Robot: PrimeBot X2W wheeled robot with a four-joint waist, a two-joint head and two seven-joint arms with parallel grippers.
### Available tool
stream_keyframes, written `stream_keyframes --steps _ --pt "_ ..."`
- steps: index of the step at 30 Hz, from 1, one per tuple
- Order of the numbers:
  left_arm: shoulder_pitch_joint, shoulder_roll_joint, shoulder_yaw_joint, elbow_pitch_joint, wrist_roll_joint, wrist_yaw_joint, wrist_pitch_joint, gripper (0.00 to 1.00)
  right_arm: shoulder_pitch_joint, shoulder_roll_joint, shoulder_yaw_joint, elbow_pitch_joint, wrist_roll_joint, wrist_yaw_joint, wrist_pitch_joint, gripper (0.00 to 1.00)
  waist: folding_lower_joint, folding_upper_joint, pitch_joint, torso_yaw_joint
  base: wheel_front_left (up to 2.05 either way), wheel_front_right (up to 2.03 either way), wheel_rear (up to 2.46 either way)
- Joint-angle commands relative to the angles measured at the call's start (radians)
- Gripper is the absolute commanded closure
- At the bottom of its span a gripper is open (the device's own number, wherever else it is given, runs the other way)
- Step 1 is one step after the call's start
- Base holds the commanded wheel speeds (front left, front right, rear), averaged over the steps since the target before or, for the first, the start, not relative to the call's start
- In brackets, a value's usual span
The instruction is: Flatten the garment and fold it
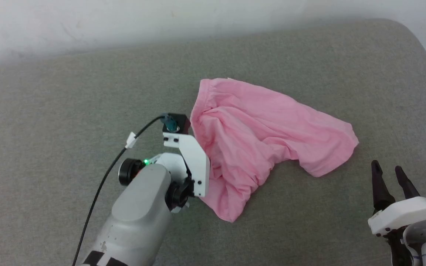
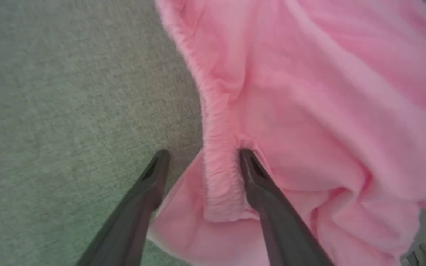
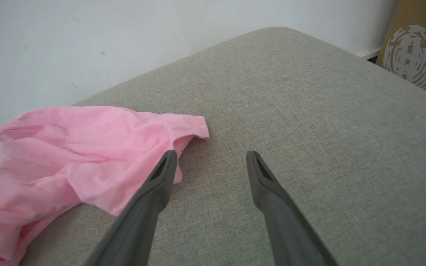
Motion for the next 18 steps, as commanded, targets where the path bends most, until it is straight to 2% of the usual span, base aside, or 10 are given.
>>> stream_keyframes --steps 1,2,4,6,9,14,18 --pt "-0.004 0.002 -0.018 0.031 0.006 0.002 0.026 0.00 -0.012 0.002 0.000 0.007 0.006 -0.001 -0.011 0.00 -0.0001 0.0000 0.018 -0.014 0.00 0.00 0.00" --pt "-0.002 0.003 -0.029 0.047 0.012 0.002 0.040 0.24 -0.012 0.002 -0.002 0.010 0.007 -0.001 -0.015 0.00 -0.0001 0.0000 0.020 -0.011 0.00 0.00 0.00" --pt "0.006 0.003 -0.042 0.074 0.012 -0.004 0.059 1.00 -0.014 0.002 -0.004 0.016 0.009 -0.001 -0.020 0.00 -0.0001 0.0000 0.022 -0.002 0.00 0.00 0.00" --pt "0.012 0.003 -0.041 0.086 -0.001 -0.013 0.053 1.00 -0.017 0.002 -0.002 0.019 0.011 -0.001 -0.025 0.00 -0.0001 0.0000 0.021 0.011 0.00 0.00 0.00" --pt "0.011 0.002 0.001 0.067 -0.053 -0.021 -0.010 1.00 -0.020 0.002 0.003 0.023 0.009 -0.001 -0.031 0.00 -0.0001 0.0000 0.013 0.039 0.00 0.00 0.00" --pt "-0.019 0.004 0.120 -0.030 -0.154 -0.021 -0.167 1.00 -0.015 0.002 0.020 0.029 0.009 -0.001 -0.032 0.00 -0.0001 0.0000 -0.014 0.103 0.00 0.00 0.00" --pt "0.034 0.043 0.190 -0.138 -0.195 -0.018 -0.239 1.00 -0.002 0.002 0.043 0.038 0.016 -0.001 -0.032 0.00 -0.0001 0.0000 -0.042 0.150 0.00 0.00 0.00"
